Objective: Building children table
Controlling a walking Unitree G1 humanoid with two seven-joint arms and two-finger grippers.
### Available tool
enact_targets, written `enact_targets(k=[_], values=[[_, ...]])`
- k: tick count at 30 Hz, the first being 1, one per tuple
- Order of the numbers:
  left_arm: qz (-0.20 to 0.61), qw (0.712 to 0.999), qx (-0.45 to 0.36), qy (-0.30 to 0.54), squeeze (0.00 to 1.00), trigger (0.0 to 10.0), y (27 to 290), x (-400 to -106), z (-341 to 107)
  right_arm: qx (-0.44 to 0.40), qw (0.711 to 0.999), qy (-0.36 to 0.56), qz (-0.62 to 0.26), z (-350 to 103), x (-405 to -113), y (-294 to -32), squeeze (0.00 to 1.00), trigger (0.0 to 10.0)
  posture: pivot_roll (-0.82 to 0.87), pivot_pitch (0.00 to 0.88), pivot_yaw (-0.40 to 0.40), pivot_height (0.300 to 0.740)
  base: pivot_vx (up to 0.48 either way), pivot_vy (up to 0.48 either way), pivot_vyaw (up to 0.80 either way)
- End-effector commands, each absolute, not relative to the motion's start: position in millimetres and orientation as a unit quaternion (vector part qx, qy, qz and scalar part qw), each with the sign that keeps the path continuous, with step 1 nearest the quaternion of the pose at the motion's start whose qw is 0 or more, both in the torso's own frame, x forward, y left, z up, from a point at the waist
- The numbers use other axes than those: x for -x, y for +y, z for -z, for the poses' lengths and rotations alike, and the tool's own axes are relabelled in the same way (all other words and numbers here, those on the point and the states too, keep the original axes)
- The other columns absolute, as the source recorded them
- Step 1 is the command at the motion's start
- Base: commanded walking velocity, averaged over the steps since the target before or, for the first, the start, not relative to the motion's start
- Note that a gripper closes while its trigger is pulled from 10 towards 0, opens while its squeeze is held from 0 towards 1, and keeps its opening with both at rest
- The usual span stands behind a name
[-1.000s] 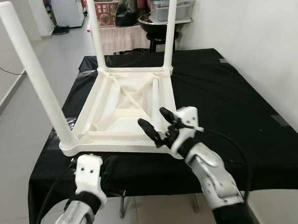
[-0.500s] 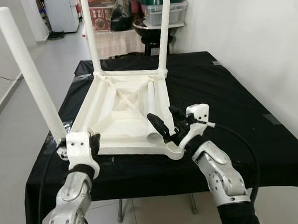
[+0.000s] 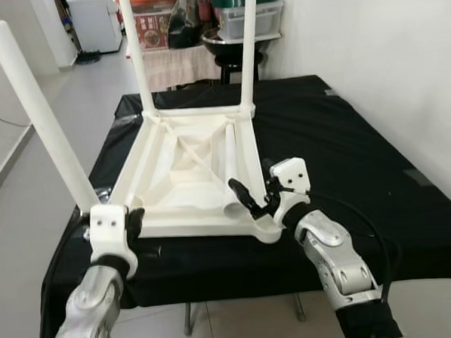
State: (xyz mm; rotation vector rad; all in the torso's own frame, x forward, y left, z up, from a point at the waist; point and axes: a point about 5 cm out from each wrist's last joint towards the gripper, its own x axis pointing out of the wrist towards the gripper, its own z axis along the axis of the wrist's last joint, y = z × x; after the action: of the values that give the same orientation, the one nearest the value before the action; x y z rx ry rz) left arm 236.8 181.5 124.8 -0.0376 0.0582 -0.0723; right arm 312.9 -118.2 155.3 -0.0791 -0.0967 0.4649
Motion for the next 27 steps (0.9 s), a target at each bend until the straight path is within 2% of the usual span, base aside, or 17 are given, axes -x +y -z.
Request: enact_targets(k=[1, 3, 7, 10, 12, 14, 17, 18, 19, 24, 25, 27], values=[[0.047, 0.999, 0.022, 0.001, 0.0, 10.0, 178, -236, -135, 0.033, 0.969, -0.06, -0.238, -161, -311, -116, 0.0, 10.0, 0.0, 0.0, 0.016, 0.74, 0.319, 0.0, 0.0], [0.05, 0.998, 0.023, -0.005, 0.0, 10.0, 177, -235, -136, 0.005, 0.968, -0.066, -0.241, -162, -309, -119, 0.0, 10.0, 0.0, 0.0, 0.011, 0.74, 0.321, 0.0, 0.4], [0.06, 0.998, 0.015, -0.006, 0.0, 10.0, 174, -237, -137, 0.001, 0.966, -0.075, -0.249, -163, -309, -118, 0.0, 10.0, -0.01, 0.0, 0.005, 0.74, 0.319, 0.0, 0.8], [0.075, 0.997, 0.006, -0.008, 0.0, 10.0, 169, -239, -139, -0.004, 0.968, -0.053, -0.244, -160, -312, -121, 0.0, 10.0, -0.01, 0.0, -0.004, 0.74, 0.319, 0.0, 0.0], [0.091, 0.996, -0.003, -0.012, 0.0, 10.0, 165, -239, -141, -0.002, 0.955, -0.057, -0.293, -162, -308, -118, 0.0, 10.0, -0.01, 0.0, -0.005, 0.74, 0.321, 0.0, 0.0], [0.091, 0.996, -0.003, -0.012, 0.0, 10.0, 165, -239, -141, -0.002, 0.955, -0.057, -0.293, -162, -308, -118, 0.0, 10.0, -0.01, 0.0, -0.005, 0.74, 0.319, 0.0, 0.0], [0.126, 0.992, -0.011, -0.017, 0.0, 10.0, 160, -236, -143, 0.05, 0.927, -0.055, -0.368, -162, -295, -119, 0.0, 10.0, -0.01, 0.0, -0.01, 0.74, 0.215, 0.0, 0.0], [0.126, 0.992, -0.011, -0.017, 0.0, 10.0, 160, -236, -143, 0.05, 0.927, -0.055, -0.368, -162, -295, -119, 0.0, 10.0, -0.01, 0.0, -0.01, 0.74, 0.0, 0.0, 0.0], [0.175, 0.984, -0.021, -0.015, 0.0, 10.0, 152, -231, -145, 0.084, 0.908, -0.043, -0.408, -161, -286, -128, 0.0, 10.0, -0.02, 0.0, -0.014, 0.74, 0.0, 0.0, 0.0], [0.222, 0.975, -0.02, -0.007, 0.0, 10.0, 145, -226, -145, 0.121, 0.889, -0.026, -0.442, -161, -276, -137, 0.0, 10.0, -0.03, 0.0, -0.015, 0.74, 0.0, 0.0, 0.0], [0.241, 0.97, -0.024, -0.001, 0.0, 10.0, 142, -223, -144, 0.136, 0.876, -0.012, -0.462, -160, -269, -141, 0.0, 10.0, -0.03, 0.0, -0.015, 0.74, 0.0, 0.0, 0.0], [0.241, 0.97, -0.024, -0.001, 0.0, 10.0, 142, -223, -144, 0.136, 0.876, -0.012, -0.462, -160, -269, -141, 0.0, 10.0, -0.03, 0.0, -0.015, 0.74, 0.0, 0.0, 0.0]])
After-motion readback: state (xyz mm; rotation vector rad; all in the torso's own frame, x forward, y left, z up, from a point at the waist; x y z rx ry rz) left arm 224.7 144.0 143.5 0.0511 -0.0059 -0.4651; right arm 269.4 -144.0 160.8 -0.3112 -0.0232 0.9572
